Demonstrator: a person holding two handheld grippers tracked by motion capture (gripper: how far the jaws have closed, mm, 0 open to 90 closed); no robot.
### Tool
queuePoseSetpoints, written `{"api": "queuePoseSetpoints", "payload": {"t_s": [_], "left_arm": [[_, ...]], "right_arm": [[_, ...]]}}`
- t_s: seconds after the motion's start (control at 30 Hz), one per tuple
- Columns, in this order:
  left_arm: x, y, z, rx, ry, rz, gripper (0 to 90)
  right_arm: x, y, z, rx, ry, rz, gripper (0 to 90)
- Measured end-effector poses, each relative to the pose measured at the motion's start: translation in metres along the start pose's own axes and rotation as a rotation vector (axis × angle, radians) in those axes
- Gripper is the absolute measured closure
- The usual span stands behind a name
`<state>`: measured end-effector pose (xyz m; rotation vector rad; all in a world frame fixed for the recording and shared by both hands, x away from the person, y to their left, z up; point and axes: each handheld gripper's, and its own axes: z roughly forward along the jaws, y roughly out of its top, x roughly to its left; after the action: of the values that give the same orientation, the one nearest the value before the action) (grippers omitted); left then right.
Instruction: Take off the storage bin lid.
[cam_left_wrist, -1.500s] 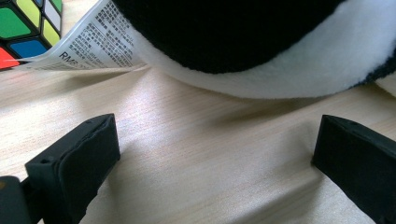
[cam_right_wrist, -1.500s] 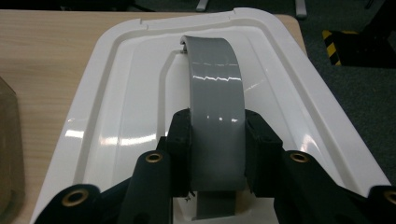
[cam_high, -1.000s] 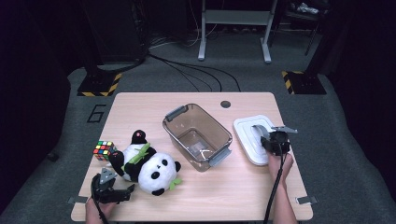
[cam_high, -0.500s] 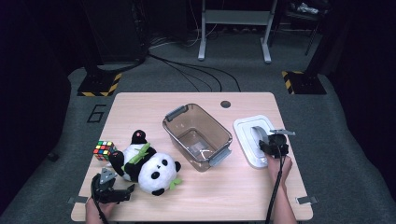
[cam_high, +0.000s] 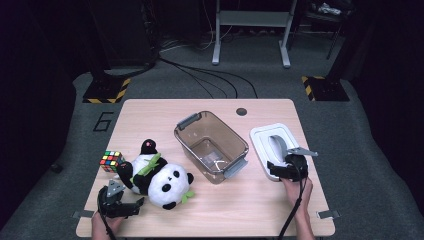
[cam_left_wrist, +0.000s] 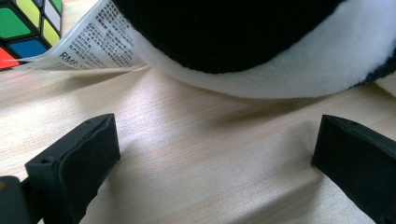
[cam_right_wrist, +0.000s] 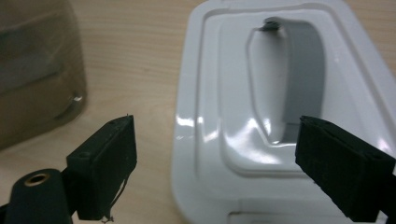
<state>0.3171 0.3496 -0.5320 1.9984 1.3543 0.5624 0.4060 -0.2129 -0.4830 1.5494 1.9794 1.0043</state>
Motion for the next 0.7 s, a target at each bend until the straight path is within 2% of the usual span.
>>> {"api": "queuePoseSetpoints", "payload": {"t_s": [0.1, 0.17, 0.33, 0.43, 0.53, 0.63, 0.7], "left_arm": [[0.0, 0.0, 0.0, -0.004, 0.003, -0.001, 0.3], [0.0, 0.0, 0.001, -0.011, 0.005, -0.004, 0.3], [0.0, 0.0, 0.001, -0.011, 0.004, -0.003, 0.4], [0.0, 0.0, 0.001, -0.01, 0.007, 0.003, 0.3], [0.0, 0.0, 0.001, -0.011, 0.004, -0.001, 0.4], [0.0, 0.0, 0.001, -0.01, 0.004, -0.001, 0.4], [0.0, 0.001, 0.001, -0.006, 0.008, 0.0, 0.3]], "right_arm": [[0.017, -0.01, 0.001, 0.022, 0.038, -0.058, 7.0], [0.028, -0.019, 0.004, 0.028, 0.072, -0.078, 5.4], [0.048, -0.033, 0.015, 0.058, 0.107, -0.115, 0.5], [0.055, -0.037, 0.018, 0.05, 0.082, -0.148, 0.0], [0.058, -0.038, 0.018, 0.037, 0.083, -0.155, 0.0], [0.063, -0.04, 0.014, 0.015, 0.068, -0.19, 0.0], [0.068, -0.042, 0.012, 0.008, 0.076, -0.202, 0.0]]}}
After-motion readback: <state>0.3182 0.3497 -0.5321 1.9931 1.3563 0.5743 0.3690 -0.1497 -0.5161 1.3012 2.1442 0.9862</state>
